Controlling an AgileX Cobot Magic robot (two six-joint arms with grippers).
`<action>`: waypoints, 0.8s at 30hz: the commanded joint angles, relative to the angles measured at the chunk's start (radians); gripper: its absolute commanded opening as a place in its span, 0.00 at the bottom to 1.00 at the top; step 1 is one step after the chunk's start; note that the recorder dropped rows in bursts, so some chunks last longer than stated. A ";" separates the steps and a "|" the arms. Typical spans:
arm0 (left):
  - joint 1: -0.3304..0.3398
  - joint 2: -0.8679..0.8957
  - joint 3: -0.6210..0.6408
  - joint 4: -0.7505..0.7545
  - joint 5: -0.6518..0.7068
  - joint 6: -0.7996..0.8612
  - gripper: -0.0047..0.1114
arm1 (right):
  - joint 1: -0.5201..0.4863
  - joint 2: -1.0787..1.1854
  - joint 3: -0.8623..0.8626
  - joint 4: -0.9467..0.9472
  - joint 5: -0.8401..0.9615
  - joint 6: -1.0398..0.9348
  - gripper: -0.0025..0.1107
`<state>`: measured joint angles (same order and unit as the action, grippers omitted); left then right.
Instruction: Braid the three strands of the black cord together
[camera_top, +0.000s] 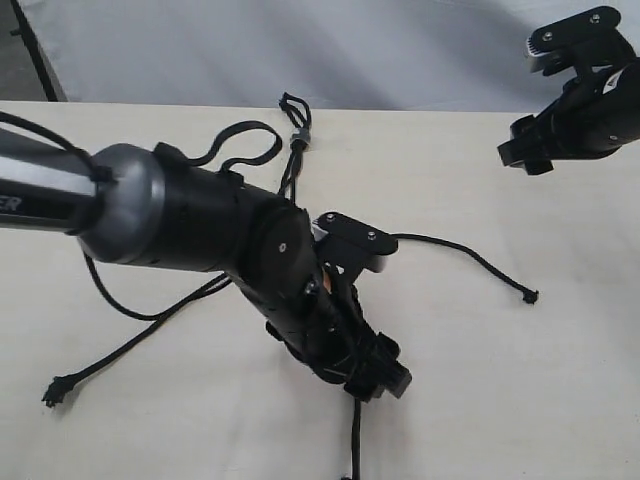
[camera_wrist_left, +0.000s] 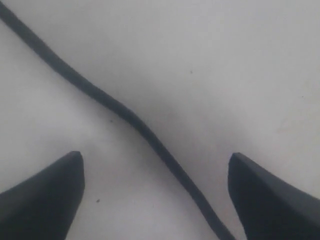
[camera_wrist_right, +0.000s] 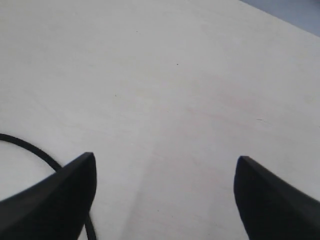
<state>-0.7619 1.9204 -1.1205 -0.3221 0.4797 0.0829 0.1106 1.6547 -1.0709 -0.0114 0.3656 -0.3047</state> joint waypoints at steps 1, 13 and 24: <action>-0.056 0.065 -0.071 0.082 0.068 -0.019 0.68 | -0.004 -0.008 0.004 0.011 -0.021 0.002 0.65; -0.069 0.121 -0.100 0.221 0.167 -0.031 0.04 | -0.004 -0.008 0.004 0.011 -0.027 0.002 0.65; 0.080 -0.098 -0.106 0.862 0.424 -0.261 0.04 | -0.004 -0.008 0.004 0.011 -0.027 0.002 0.65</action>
<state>-0.7350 1.8370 -1.2415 0.4360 0.8684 -0.1517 0.1106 1.6547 -1.0686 0.0000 0.3478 -0.3047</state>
